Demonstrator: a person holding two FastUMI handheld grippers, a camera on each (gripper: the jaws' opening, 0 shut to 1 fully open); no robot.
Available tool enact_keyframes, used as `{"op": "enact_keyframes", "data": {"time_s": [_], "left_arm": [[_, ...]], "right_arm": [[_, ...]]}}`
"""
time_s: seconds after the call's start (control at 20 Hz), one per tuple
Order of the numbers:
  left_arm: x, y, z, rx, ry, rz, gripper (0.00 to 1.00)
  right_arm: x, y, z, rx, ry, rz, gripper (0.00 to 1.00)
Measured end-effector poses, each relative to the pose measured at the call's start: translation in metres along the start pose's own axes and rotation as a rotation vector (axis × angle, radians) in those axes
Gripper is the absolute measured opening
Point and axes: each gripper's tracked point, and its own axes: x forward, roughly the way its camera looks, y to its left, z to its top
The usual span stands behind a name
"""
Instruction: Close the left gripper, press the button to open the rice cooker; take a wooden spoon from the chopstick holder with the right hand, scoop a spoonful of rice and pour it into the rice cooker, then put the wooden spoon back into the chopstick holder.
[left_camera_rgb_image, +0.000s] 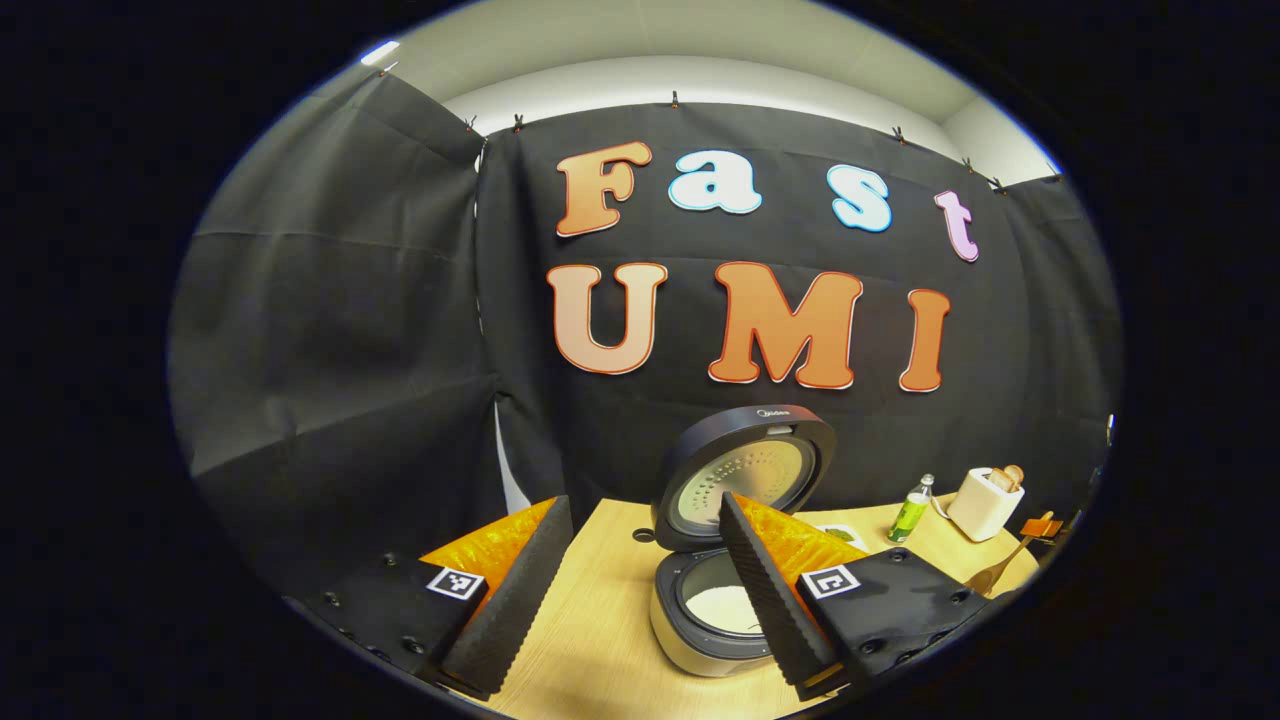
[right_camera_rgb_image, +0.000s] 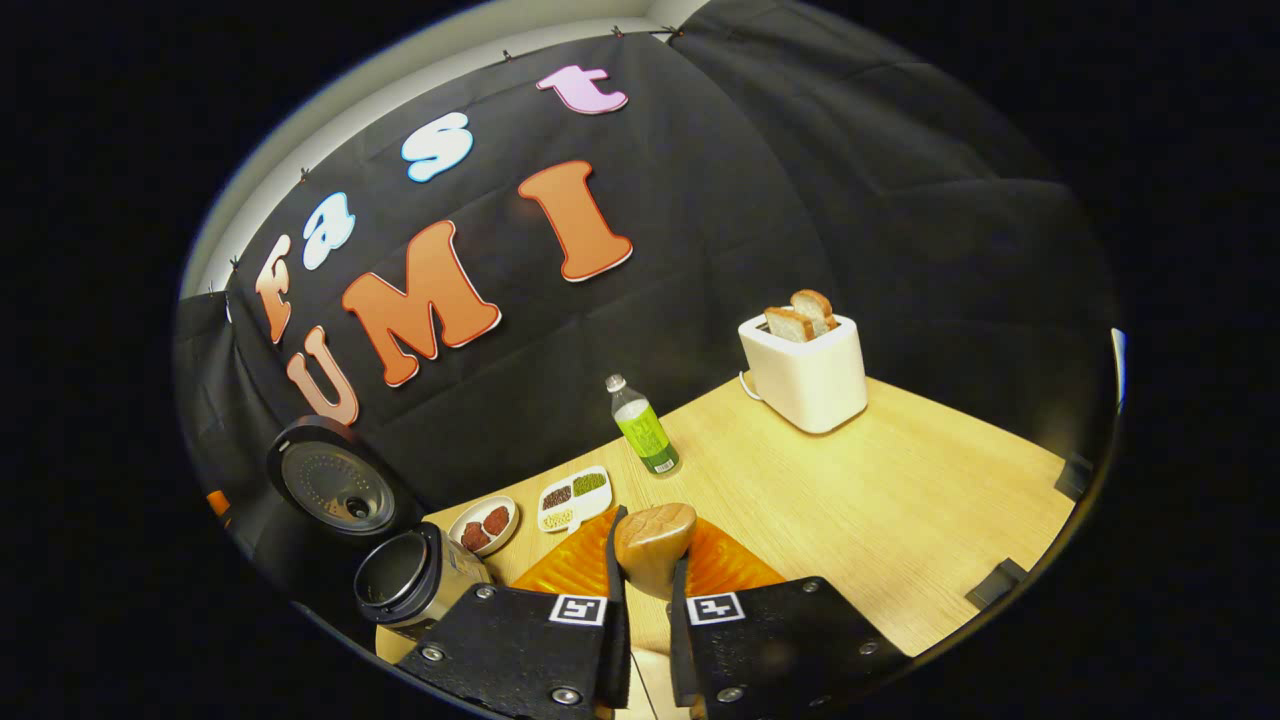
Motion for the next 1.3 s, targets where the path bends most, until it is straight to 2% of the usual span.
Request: {"op": "enact_keyframes", "data": {"time_s": [0.25, 0.55, 0.65, 0.7, 0.75, 0.85, 1.0, 1.15, 1.3], "left_arm": [[-0.004, -0.01, 0.001, 0.005, -0.002, 0.022, 0.98], [-0.01, -0.028, 0.002, 0.002, 0.001, 0.037, 0.98], [-0.013, -0.037, 0.002, -0.003, 0.004, 0.034, 0.98], [-0.015, -0.04, 0.002, -0.005, 0.004, 0.033, 0.98], [-0.017, -0.044, 0.002, -0.005, 0.004, 0.031, 0.97], [-0.022, -0.051, 0.004, -0.005, 0.002, 0.031, 0.98], [-0.03, -0.059, 0.004, -0.009, 0.001, 0.03, 0.98], [-0.037, -0.061, 0.006, -0.01, -0.006, 0.042, 0.98], [-0.038, -0.068, 0.002, -0.029, 0.002, 0.043, 0.98]], "right_arm": [[0.013, -0.016, -0.026, 0.047, 0.063, 0.015, 0.15], [0.01, -0.039, -0.032, 0.051, 0.113, -0.004, 0.24], [0.008, -0.054, -0.027, 0.03, 0.117, -0.039, 0.33], [0.005, -0.058, -0.025, 0.021, 0.121, -0.048, 0.48], [0.002, -0.063, -0.022, 0.013, 0.128, -0.057, 0.56], [-0.004, -0.069, -0.014, -0.004, 0.126, -0.074, 0.61], [-0.015, -0.075, 0.014, -0.048, 0.069, -0.106, 0.81], [-0.033, -0.065, 0.05, -0.104, 0.012, -0.1, 0.93], [-0.051, -0.048, 0.087, -0.158, -0.036, -0.083, 0.94]]}}
